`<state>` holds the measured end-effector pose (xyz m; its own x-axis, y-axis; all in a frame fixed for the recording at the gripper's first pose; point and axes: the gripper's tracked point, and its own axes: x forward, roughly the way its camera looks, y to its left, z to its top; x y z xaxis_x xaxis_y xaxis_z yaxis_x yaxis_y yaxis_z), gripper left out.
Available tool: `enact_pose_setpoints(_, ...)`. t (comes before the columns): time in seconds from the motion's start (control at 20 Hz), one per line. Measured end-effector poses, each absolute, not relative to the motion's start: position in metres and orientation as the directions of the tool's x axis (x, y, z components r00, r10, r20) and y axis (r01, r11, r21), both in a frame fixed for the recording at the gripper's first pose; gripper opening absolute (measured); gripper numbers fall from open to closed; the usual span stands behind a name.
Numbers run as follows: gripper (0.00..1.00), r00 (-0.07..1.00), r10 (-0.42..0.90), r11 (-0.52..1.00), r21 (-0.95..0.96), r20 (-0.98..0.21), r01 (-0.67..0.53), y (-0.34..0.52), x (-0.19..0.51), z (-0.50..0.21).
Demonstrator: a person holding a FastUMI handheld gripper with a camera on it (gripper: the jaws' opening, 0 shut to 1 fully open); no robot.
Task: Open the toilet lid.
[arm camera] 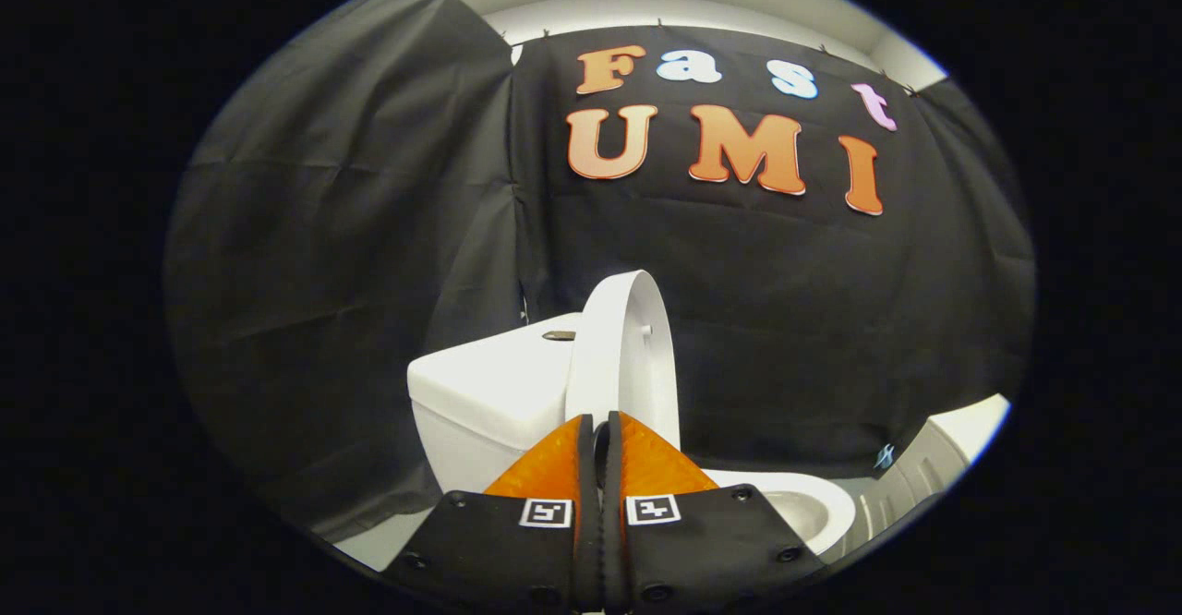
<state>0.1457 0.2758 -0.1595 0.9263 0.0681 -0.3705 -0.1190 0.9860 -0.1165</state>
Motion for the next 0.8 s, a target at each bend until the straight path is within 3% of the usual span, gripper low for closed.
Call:
enact_pose_setpoints(0.45, 0.11, 0.924, 0.089, 0.982, -0.122, -0.372, -0.144, 0.274, 0.148, -0.161)
enact_pose_setpoints(0.6, 0.29, 0.924, 0.111, 0.978, -0.124, -0.366, -0.166, 0.277, 0.15, -0.162)
enact_pose_setpoints(0.75, 0.34, 0.921, 0.135, 0.976, -0.112, -0.365, -0.187, 0.278, 0.151, -0.159)
enact_pose_setpoints(0.8, 0.4, 0.92, 0.156, 0.974, -0.1, -0.359, -0.204, 0.282, 0.151, -0.156)
